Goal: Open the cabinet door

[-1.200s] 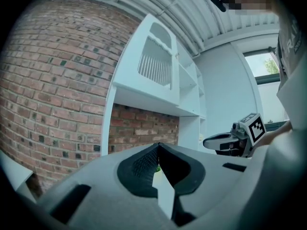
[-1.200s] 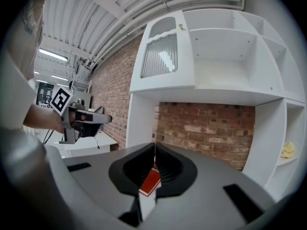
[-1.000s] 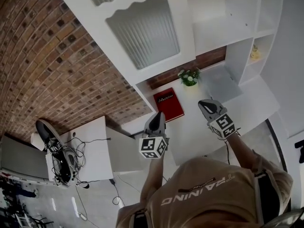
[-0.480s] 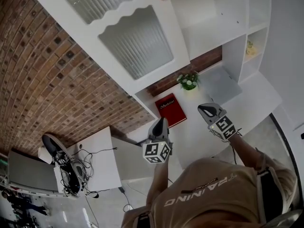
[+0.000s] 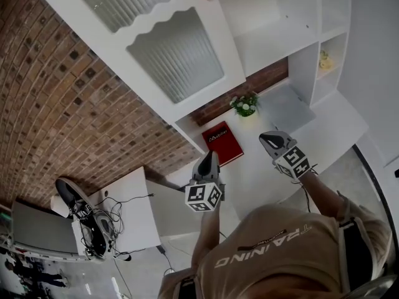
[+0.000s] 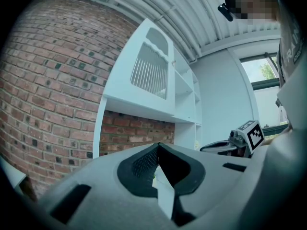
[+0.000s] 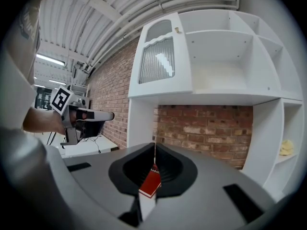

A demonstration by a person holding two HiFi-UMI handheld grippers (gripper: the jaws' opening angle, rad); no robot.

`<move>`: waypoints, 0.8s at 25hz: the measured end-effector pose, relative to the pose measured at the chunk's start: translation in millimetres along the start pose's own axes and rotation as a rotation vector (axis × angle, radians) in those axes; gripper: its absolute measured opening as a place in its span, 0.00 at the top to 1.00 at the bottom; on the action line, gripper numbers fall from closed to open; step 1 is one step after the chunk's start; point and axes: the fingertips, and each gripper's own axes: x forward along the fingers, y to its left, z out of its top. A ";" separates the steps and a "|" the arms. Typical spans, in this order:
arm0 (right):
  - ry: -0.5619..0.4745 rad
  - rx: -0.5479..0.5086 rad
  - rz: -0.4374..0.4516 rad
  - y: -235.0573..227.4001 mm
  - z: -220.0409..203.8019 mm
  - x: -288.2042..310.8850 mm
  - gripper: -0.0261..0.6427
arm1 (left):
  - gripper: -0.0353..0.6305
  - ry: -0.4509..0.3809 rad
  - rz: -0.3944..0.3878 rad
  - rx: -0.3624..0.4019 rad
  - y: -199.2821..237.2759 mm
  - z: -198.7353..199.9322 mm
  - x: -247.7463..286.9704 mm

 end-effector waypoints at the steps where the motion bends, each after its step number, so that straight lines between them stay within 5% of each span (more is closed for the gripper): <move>1: 0.000 0.001 0.001 0.8 -0.3 -0.4 0.94 | 0.93 0.002 0.000 -0.002 -0.3 -1.4 -0.4; 20: -0.049 -0.013 -0.011 14.3 40.4 -1.5 0.94 | 0.93 -0.029 -0.050 0.056 -5.3 18.9 -1.2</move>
